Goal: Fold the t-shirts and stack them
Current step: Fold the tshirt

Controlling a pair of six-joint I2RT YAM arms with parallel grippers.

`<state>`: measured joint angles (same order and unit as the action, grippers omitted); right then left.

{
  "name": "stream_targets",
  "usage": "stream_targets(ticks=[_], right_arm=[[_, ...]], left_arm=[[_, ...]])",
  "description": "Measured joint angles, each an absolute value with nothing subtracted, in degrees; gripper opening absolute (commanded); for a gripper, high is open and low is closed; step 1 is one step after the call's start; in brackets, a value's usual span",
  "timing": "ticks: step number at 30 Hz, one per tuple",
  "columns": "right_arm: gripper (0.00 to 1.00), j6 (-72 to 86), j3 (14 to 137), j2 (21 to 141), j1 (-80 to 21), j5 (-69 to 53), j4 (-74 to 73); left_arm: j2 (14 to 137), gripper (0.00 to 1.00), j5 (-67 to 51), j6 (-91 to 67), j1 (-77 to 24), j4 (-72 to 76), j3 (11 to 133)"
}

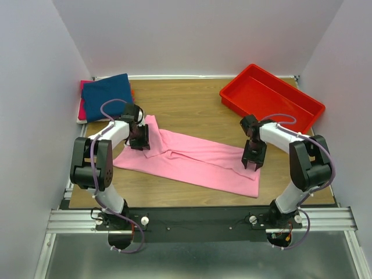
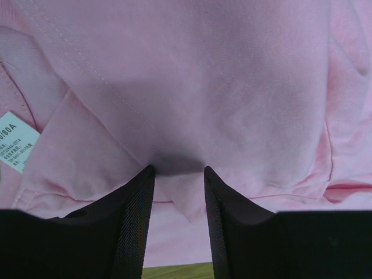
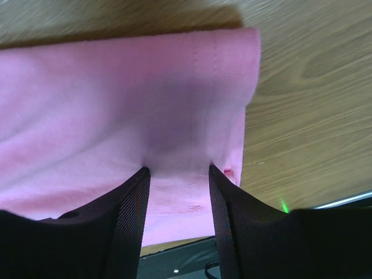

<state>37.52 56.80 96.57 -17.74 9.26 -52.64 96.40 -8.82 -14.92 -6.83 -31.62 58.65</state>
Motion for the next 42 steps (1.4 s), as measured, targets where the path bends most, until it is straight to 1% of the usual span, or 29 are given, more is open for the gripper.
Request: stream_targets(ticks=[5, 9, 12, 17, 24, 29, 32, 36, 42], right_arm=[[0.52, 37.2, 57.7, 97.8, -12.1, 7.6, -53.3], [0.52, 36.0, 58.5, 98.2, -7.9, 8.0, -53.3], [0.52, 35.3, 59.3, 98.9, -6.0, 8.5, -53.5], [0.52, 34.2, 59.9, 99.3, -4.4, 10.2, -53.7], [0.52, 32.4, 60.2, 99.0, -3.9, 11.5, -54.0], [0.52, 29.9, 62.6, 98.5, -3.3, 11.2, -54.0], [0.54, 29.1, 64.3, 97.4, -3.5, 10.7, -54.1], [0.56, 28.8, 67.1, 95.8, -6.2, 10.7, -54.5], [0.57, 30.0, 69.3, 95.9, -13.4, 10.6, -55.1]], left_arm=[[96.3, 0.47, -13.3, -14.9, -6.8, -31.4, 60.2], [95.3, 0.48, -16.8, -14.9, -6.8, -32.4, 65.3], [93.4, 0.48, -18.1, -14.9, -6.6, -32.3, 67.8], [92.1, 0.48, -18.4, -14.6, -5.1, -31.7, 67.8], [95.5, 0.47, -16.7, -13.2, -4.3, -28.7, 66.6], [98.9, 0.48, -14.7, -12.5, -4.3, -24.9, 67.0], [101.4, 0.49, -12.9, -11.7, -4.2, -23.8, 69.2], [104.6, 0.49, -11.0, -10.3, -4.2, -22.2, 71.7], [107.5, 0.49, -10.5, -9.1, -4.1, -21.1, 72.1]])
